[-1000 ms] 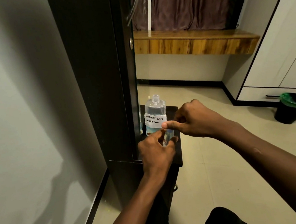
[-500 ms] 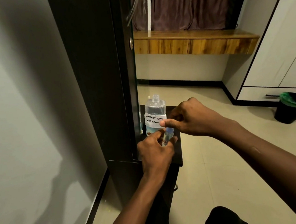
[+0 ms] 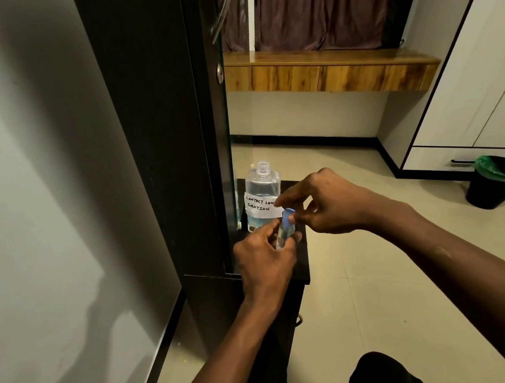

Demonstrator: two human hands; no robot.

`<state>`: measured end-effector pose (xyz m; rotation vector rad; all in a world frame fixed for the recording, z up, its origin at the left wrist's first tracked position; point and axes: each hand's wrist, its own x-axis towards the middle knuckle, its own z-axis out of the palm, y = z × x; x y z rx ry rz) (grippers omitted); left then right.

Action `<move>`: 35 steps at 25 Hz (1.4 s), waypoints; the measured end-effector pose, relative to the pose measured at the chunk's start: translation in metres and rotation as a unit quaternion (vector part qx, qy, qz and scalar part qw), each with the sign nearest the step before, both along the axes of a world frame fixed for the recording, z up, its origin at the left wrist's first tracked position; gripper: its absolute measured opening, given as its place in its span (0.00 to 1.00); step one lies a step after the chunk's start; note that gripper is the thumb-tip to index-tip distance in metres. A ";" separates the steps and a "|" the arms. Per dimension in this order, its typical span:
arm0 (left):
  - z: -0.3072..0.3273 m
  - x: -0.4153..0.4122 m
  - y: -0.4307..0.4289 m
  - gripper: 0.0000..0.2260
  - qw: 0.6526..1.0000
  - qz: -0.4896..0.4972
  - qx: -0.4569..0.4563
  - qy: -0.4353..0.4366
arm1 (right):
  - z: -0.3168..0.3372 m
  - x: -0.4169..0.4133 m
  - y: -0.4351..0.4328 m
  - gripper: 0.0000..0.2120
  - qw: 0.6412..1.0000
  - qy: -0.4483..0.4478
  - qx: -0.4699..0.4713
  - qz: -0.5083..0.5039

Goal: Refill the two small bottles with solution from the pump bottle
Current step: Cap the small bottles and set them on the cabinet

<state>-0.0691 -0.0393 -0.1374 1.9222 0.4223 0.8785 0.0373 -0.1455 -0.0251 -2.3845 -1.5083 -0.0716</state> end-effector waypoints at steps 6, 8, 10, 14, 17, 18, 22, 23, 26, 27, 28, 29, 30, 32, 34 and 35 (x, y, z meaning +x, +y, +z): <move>0.001 0.001 0.001 0.14 1.000 -0.003 -0.003 -0.001 | -0.001 -0.002 0.001 0.19 1.000 0.012 0.013 -0.016; 0.001 0.002 0.002 0.16 1.000 -0.008 -0.010 -0.006 | -0.001 -0.002 0.000 0.16 1.000 0.012 0.001 0.009; -0.001 0.002 0.002 0.17 1.000 -0.008 -0.001 -0.006 | -0.002 -0.001 0.002 0.14 1.000 0.002 -0.008 0.009; -0.001 0.002 0.001 0.17 1.000 -0.008 0.007 -0.012 | -0.002 -0.001 0.003 0.14 1.000 0.001 -0.004 0.006; -0.002 0.002 0.003 0.13 1.000 -0.019 0.000 -0.013 | -0.006 0.000 0.005 0.16 1.000 0.012 -0.023 0.000; -0.003 0.002 0.004 0.12 1.000 -0.019 -0.003 -0.012 | -0.008 0.001 0.006 0.14 1.000 0.009 -0.029 -0.005; -0.007 0.004 0.005 0.11 1.000 -0.001 -0.014 -0.027 | -0.020 -0.003 0.013 0.07 0.999 0.008 -0.013 -0.028; -0.009 0.004 0.004 0.11 0.999 0.005 -0.019 -0.031 | -0.022 -0.003 0.015 0.07 0.999 0.007 -0.013 -0.031; -0.020 0.006 -0.001 0.07 0.999 0.019 -0.024 -0.040 | -0.031 -0.004 0.021 0.09 0.998 0.011 -0.036 -0.048; -0.025 0.007 -0.002 0.07 0.999 0.024 -0.028 -0.039 | -0.033 -0.004 0.023 0.10 0.997 0.015 -0.044 -0.055; -0.029 0.008 -0.004 0.07 0.998 0.028 -0.034 -0.038 | -0.036 -0.004 0.024 0.11 0.997 0.019 -0.050 -0.060; -0.032 0.008 -0.004 0.07 0.998 0.029 -0.039 -0.035 | -0.039 -0.003 0.024 0.12 0.997 0.020 -0.051 -0.059; -0.033 0.009 -0.004 0.06 0.998 0.026 -0.042 -0.032 | -0.042 -0.002 0.025 0.12 0.997 0.021 -0.049 -0.055; -0.034 0.010 0.000 0.08 0.999 0.019 -0.039 -0.020 | -0.046 0.001 0.026 0.11 0.997 0.026 -0.049 -0.048; -0.038 0.010 0.008 0.16 0.999 0.036 -0.041 0.000 | -0.052 0.006 0.029 0.11 0.997 0.037 -0.046 -0.052; -0.043 0.009 0.013 0.22 0.997 0.056 -0.048 0.015 | -0.057 0.009 0.031 0.11 0.997 0.037 -0.048 -0.055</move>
